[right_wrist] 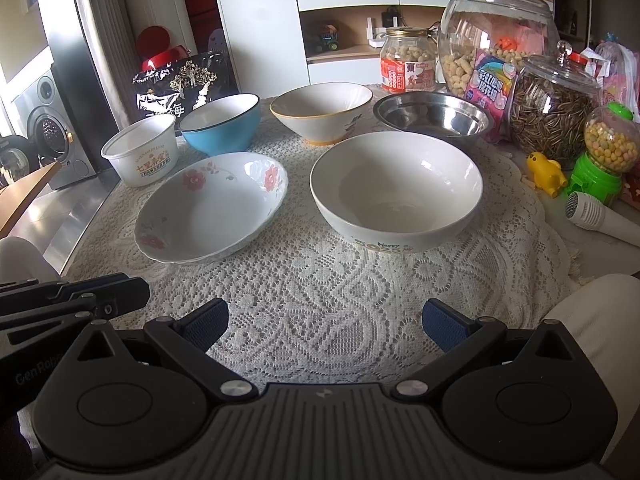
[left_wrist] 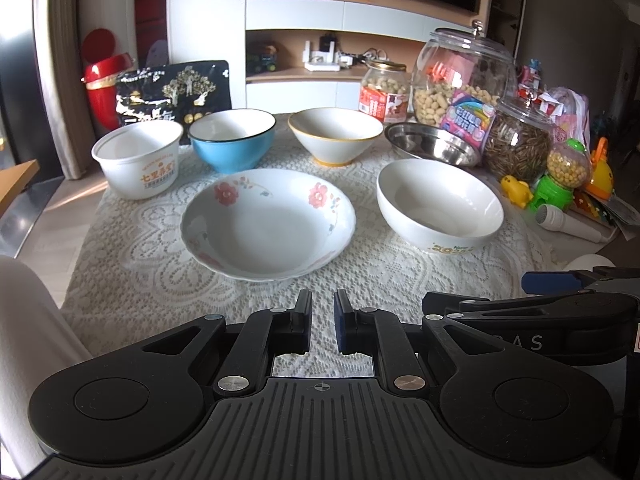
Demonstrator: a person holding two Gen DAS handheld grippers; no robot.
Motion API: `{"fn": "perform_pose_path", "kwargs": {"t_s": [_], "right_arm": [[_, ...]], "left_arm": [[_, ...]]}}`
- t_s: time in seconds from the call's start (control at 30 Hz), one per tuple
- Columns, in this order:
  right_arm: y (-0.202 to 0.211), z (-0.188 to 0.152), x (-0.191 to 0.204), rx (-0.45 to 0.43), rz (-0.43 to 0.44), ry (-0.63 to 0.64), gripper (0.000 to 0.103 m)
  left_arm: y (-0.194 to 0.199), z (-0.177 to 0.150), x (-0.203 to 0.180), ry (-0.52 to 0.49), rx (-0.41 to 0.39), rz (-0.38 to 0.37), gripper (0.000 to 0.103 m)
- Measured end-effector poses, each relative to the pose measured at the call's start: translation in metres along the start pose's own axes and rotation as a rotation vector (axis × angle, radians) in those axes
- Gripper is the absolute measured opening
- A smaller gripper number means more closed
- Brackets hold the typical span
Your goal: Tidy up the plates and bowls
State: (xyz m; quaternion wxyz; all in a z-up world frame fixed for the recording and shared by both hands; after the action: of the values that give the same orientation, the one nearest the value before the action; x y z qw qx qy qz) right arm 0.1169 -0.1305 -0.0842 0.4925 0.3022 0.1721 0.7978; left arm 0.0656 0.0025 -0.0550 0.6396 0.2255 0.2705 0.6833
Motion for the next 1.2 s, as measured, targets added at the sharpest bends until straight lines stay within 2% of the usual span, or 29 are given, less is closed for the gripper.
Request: {"fn": "perform_pose_path", "kwargs": {"t_s": [0.2,0.3,0.4,0.5,0.6,0.63,0.77,0.93,1.0,1.07,1.13,1.2], "right_arm": [[-0.018,0.004,-0.003,0.014,0.059,-0.039,0.103],[-0.041,0.007,-0.005,0.056,0.108,-0.077,0.103],[-0.061,0.008,-0.004,0.096,0.171,-0.121,0.103],[-0.076,0.009,-0.004,0.127,0.208,-0.158,0.103],[-0.092,0.004,-0.005,0.189,0.202,-0.166,0.103],[-0.093,0.005,-0.003,0.176,0.200,-0.154,0.103],[-0.098,0.006,-0.001,0.222,0.183,-0.129,0.103],[-0.098,0.010,-0.010,0.239,0.182,-0.247,0.103],[-0.101,0.010,-0.005,0.259,0.161,-0.199,0.103],[-0.104,0.010,0.005,0.259,0.152,-0.104,0.103],[-0.107,0.010,0.019,0.246,0.187,-0.082,0.103],[-0.108,0.015,0.034,0.224,0.241,-0.081,0.097]], "left_arm": [[-0.014,0.009,0.011,0.053,0.004,-0.047,0.014],[-0.029,0.015,0.022,0.092,0.031,-0.071,0.014],[-0.046,0.023,0.033,0.134,0.063,-0.130,0.014],[-0.060,0.033,0.039,0.117,0.068,-0.161,0.015],[-0.076,0.039,0.047,0.085,0.085,-0.155,0.015],[-0.082,0.041,0.051,0.090,0.097,-0.157,0.015],[-0.094,0.057,0.071,0.168,0.074,-0.181,0.015],[-0.109,0.074,0.102,0.230,0.071,-0.180,0.015],[-0.113,0.078,0.116,0.255,0.055,-0.164,0.015],[-0.115,0.080,0.131,0.257,0.038,-0.117,0.015],[-0.117,0.077,0.147,0.270,0.055,-0.094,0.015],[-0.121,0.072,0.158,0.293,0.094,-0.096,0.015]]}}
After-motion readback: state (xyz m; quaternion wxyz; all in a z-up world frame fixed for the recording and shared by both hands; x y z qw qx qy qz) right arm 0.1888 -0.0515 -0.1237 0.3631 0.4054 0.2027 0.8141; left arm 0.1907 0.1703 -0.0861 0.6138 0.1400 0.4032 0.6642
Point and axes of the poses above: each gripper's, at about its wrist camera, not at the fingertips, and y roughly against the way its jaws point, x to its left, z to its top, the point moved 10 cm from there along -y, roughly the way its jaws point, and after that the axes turned 1 degree about -y, right-handed, at the moved point
